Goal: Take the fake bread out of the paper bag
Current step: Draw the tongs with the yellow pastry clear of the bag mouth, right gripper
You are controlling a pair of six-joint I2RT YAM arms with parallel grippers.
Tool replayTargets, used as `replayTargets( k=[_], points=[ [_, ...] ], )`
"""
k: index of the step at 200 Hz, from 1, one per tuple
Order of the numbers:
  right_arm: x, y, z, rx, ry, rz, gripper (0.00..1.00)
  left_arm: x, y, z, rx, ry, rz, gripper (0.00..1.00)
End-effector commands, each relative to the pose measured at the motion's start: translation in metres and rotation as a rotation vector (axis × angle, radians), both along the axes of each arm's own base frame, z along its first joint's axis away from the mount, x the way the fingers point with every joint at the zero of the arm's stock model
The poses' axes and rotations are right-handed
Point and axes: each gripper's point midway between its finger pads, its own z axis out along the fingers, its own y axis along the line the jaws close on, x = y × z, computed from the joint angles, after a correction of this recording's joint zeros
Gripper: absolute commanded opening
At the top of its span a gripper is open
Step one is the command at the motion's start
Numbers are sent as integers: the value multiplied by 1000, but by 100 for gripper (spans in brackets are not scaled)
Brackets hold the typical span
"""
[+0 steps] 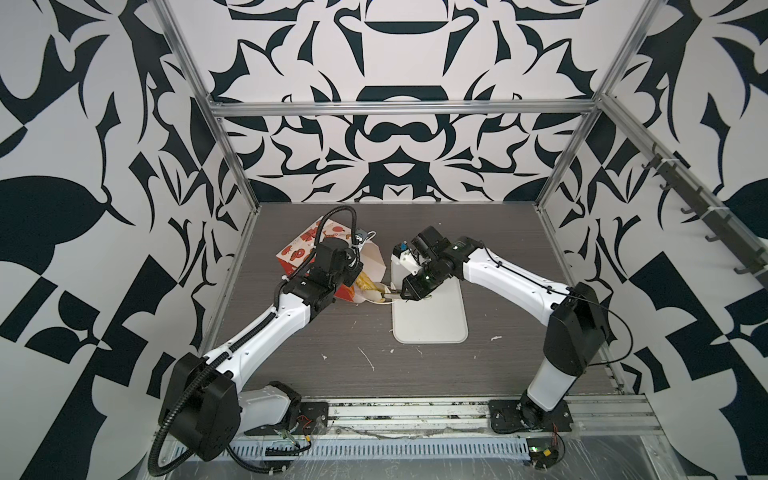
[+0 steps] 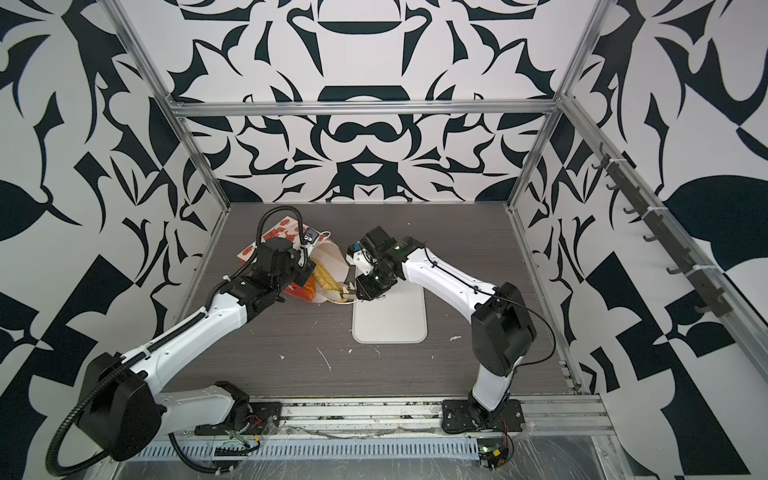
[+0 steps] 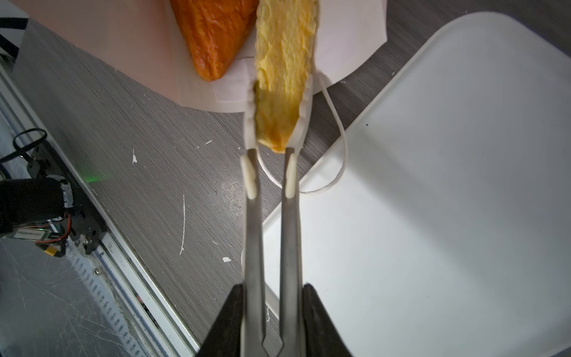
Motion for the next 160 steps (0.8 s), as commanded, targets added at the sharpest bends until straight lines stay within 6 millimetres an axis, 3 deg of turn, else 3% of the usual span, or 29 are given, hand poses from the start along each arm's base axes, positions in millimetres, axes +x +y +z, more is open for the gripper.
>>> replayTargets(
  k=[1, 12, 41, 79, 122, 160],
  points=[
    [10, 4, 20, 15, -68, -4, 13, 3, -3, 18, -33, -52, -4, 0],
    [10, 3, 21, 11, -74, -9, 6, 4, -3, 18, -34, -53, -3, 0],
    [9, 4, 33, 37, -90, -5, 0, 5, -3, 17, -29, -52, -1, 0],
    [0, 4, 56, 116, -74, -9, 0, 9, -4, 14, -25, -49, 5, 0],
    [0, -18, 77, 227, -47, -101, 0, 11, -4, 13, -25, -55, 9, 0],
    [-12, -41, 82, 255, -31, -158, 0, 12, -4, 17, -32, -68, 18, 0]
  ],
)
